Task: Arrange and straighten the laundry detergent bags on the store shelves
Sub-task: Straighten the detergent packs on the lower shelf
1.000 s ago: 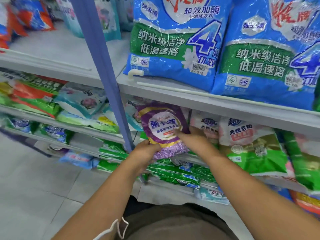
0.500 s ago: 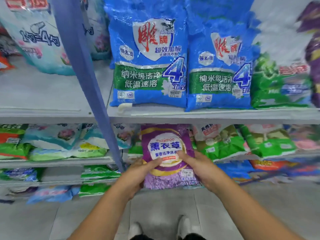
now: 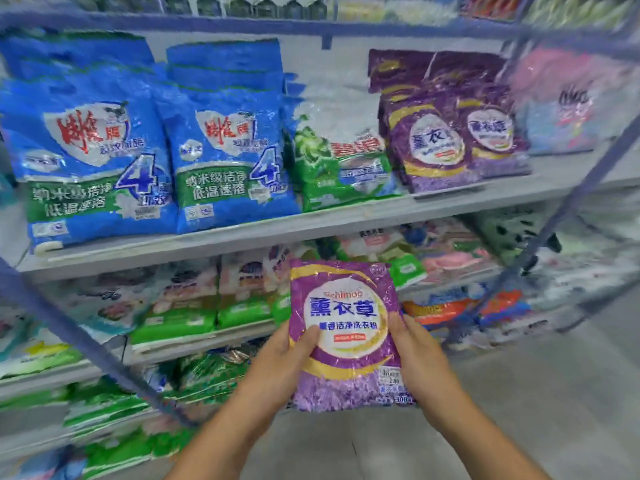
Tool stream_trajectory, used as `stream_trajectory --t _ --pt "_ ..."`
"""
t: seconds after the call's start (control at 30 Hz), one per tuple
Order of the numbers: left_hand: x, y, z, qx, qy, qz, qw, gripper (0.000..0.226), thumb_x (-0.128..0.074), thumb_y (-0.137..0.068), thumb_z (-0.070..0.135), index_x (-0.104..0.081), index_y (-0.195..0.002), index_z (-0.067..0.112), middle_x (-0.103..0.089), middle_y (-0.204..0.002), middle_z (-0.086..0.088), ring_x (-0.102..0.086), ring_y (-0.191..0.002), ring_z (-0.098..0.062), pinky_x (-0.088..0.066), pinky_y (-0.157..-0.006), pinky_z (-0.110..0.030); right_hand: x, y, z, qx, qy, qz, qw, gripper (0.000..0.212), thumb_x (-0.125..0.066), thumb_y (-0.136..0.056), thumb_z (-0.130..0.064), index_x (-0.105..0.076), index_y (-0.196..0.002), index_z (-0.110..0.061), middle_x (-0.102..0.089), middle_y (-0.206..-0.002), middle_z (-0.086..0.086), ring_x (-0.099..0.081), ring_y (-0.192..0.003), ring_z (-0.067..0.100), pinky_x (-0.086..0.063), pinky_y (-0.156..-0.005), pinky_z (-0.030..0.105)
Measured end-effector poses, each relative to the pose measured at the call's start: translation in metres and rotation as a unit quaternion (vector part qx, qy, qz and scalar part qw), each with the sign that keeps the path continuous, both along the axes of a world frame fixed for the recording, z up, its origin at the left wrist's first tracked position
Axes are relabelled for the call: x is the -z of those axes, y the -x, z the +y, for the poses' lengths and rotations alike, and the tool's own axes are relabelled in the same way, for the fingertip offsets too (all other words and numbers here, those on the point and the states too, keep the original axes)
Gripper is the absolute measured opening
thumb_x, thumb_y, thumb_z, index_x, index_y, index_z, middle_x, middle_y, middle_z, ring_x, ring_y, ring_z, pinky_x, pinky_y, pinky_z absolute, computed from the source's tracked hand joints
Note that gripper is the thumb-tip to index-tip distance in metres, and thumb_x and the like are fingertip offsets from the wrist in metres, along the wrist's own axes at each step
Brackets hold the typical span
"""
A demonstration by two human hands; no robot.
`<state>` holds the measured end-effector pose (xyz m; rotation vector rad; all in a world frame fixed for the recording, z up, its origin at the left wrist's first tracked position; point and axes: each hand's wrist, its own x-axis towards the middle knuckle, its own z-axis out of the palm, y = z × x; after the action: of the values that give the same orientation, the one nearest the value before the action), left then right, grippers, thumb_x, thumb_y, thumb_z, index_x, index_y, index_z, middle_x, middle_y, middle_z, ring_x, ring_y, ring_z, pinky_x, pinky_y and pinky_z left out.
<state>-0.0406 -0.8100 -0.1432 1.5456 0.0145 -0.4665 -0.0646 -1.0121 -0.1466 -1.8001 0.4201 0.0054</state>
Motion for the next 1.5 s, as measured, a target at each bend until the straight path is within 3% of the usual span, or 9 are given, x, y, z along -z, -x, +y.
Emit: stream_trajectory --t 0.17,0.3,0.43,0.6,0.8,0.93,1.17,1.4,1.5 --pt "-0.032 0.005 -0.087 -0.005 -0.015 -0.041 0.999 0.022 -0.056 -0.1 0.033 -0.067 -0.119 0.03 -0.076 -0.113 0.012 -0.072 -0.102 -0.004 -0.053 -0.094 -0.024 -0.03 0.01 -0.087 0.019 -0.007 -0.024 1.0 0.025 -0.042 -0.104 -0.043 -0.066 -0.1 -0.036 -0.073 -0.098 -0.023 -0.066 -0.097 -0.008 -0.045 -0.076 0.009" --pt "-0.049 -0.014 -0.131 -0.026 -0.017 -0.073 0.997 0.018 -0.056 -0.1 0.035 -0.065 -0.116 0.034 -0.077 -0.104 0.018 -0.073 -0.094 0.0 -0.053 -0.072 -0.011 -0.051 -0.009 -0.128 0.009 -0.021 -0.046 0.999 0.022 -0.041 -0.104 -0.044 -0.063 -0.1 -0.04 -0.067 -0.079 -0.042 -0.06 -0.076 -0.024 -0.044 -0.061 0.003" --pt "-0.065 -0.055 -0.162 -0.033 -0.033 -0.104 0.993 0.016 -0.057 -0.1 0.036 -0.064 -0.114 0.038 -0.076 -0.101 0.022 -0.072 -0.092 0.001 -0.053 -0.079 -0.02 -0.07 -0.042 -0.155 0.007 -0.027 -0.071 0.997 0.016 -0.04 -0.103 -0.047 -0.054 -0.095 -0.047 -0.061 -0.074 -0.045 -0.06 -0.071 -0.02 -0.041 -0.053 0.004" --pt "-0.083 -0.121 -0.209 0.004 -0.013 -0.135 0.991 0.013 -0.061 -0.098 0.036 -0.063 -0.11 0.04 -0.075 -0.094 0.027 -0.071 -0.082 0.009 -0.047 -0.058 -0.003 -0.087 -0.094 -0.193 0.042 -0.034 -0.067 0.996 0.023 -0.045 -0.098 -0.056 -0.059 -0.114 -0.047 -0.074 -0.108 -0.022 -0.069 -0.104 0.005 -0.052 -0.096 0.032" --pt "-0.119 -0.188 -0.275 0.047 -0.028 -0.214 0.975 0.035 -0.063 -0.096 0.038 -0.053 -0.129 0.043 -0.072 -0.097 0.032 -0.066 -0.086 0.015 -0.046 -0.065 0.0 -0.133 -0.156 -0.262 0.036 -0.011 -0.147 0.988 0.024 -0.064 -0.095 -0.035 -0.06 -0.118 -0.037 -0.076 -0.104 -0.019 -0.073 -0.097 0.006 -0.058 -0.09 0.033" --pt "-0.131 -0.222 -0.325 0.006 -0.111 -0.275 0.955 0.012 -0.06 -0.098 0.04 -0.053 -0.106 0.034 -0.058 -0.066 0.013 -0.053 -0.059 0.008 -0.038 -0.055 -0.011 -0.147 -0.212 -0.316 0.037 0.019 -0.208 0.977 0.034 -0.066 -0.093 -0.04 -0.057 -0.126 -0.039 -0.073 -0.118 -0.012 -0.07 -0.109 0.014 -0.053 -0.099 0.047" --pt "-0.112 -0.257 -0.406 -0.086 -0.25 -0.342 0.902 0.086 -0.063 -0.097 0.028 -0.005 -0.161 0.031 -0.038 -0.149 0.019 -0.035 -0.13 0.008 -0.025 -0.101 -0.008 -0.121 -0.296 -0.391 0.0 0.045 -0.208 0.977 0.035 -0.064 -0.097 -0.031 -0.055 -0.13 -0.037 -0.068 -0.121 -0.016 -0.064 -0.115 0.01 -0.051 -0.101 0.039" --pt "-0.081 -0.237 -0.429 -0.108 -0.442 -0.374 0.809 0.087 -0.061 -0.096 0.043 -0.003 -0.16 0.03 -0.033 -0.151 0.008 -0.031 -0.139 -0.01 -0.028 -0.112 -0.022 -0.095 -0.304 -0.41 -0.072 0.187 -0.211 0.957 0.03 -0.062 -0.094 -0.042 -0.049 -0.121 -0.043 -0.06 -0.116 -0.019 -0.056 -0.111 0.008 -0.047 -0.092 0.033" --pt "-0.072 -0.223 -0.435 -0.099 -0.476 -0.347 0.802 0.093 -0.078 -0.082 0.042 -0.024 -0.157 0.03 -0.041 -0.146 0.004 -0.047 -0.13 -0.016 -0.052 -0.097 -0.036 -0.092 -0.299 -0.419 -0.104 0.24 -0.176 0.949 0.036 -0.057 -0.094 -0.05 -0.046 -0.127 -0.038 -0.057 -0.12 -0.015 -0.053 -0.109 0.01 -0.047 -0.088 0.032"
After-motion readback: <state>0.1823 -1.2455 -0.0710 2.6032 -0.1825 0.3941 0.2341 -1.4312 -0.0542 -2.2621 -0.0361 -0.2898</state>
